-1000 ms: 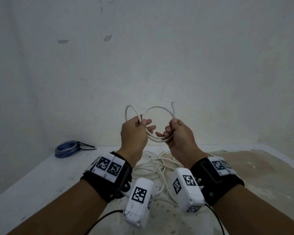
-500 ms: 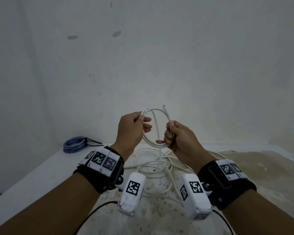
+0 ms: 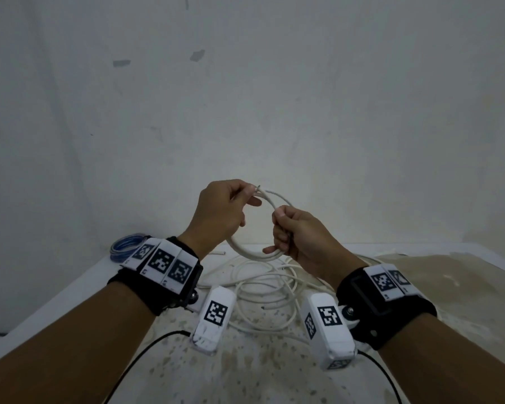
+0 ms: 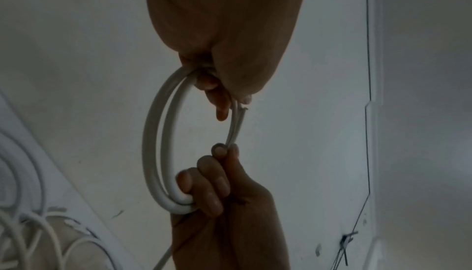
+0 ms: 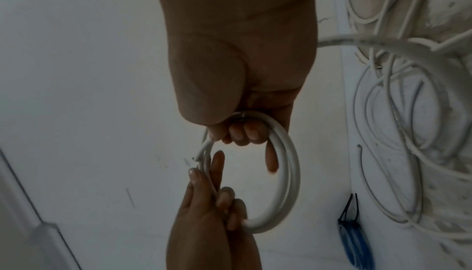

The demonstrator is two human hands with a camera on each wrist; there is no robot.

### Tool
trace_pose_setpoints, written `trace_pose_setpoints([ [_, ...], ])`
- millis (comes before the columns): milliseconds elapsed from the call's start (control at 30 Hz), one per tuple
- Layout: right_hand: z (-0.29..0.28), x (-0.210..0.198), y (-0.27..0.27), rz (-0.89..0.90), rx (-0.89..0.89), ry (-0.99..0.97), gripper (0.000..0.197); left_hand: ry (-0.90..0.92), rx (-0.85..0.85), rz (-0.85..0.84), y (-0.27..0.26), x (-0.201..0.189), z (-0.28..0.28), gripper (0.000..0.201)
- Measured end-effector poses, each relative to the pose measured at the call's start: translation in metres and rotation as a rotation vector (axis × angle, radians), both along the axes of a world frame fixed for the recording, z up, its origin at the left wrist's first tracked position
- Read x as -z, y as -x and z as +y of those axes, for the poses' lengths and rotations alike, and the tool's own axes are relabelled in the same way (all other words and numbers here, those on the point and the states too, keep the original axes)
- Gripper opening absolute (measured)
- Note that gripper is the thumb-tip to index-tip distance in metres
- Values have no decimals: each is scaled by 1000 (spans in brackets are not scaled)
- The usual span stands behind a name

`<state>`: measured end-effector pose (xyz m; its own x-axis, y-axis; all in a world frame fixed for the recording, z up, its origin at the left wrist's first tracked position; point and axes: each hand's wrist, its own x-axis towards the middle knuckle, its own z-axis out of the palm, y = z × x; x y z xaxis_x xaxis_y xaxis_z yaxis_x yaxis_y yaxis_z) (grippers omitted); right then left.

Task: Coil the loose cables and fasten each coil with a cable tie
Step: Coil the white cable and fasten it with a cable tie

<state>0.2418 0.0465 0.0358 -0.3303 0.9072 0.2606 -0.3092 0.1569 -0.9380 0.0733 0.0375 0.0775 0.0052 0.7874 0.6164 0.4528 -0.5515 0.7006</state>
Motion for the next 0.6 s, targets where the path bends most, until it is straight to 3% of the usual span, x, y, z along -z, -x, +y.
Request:
trace_pose_setpoints([
  [233, 3, 2, -2, -8, -4, 14, 25, 162, 107, 169, 8, -11, -2, 23],
  [367, 2, 1, -2, -124, 2, -30, 24, 294, 223, 168, 6, -16, -6, 25],
  [467, -1, -3, 1, -248, 16, -109, 24, 175, 126, 240, 1, -12, -7, 37],
  [600, -6, -5, 3, -280, 24, -128, 25, 105, 46, 174, 2, 0, 3, 44],
])
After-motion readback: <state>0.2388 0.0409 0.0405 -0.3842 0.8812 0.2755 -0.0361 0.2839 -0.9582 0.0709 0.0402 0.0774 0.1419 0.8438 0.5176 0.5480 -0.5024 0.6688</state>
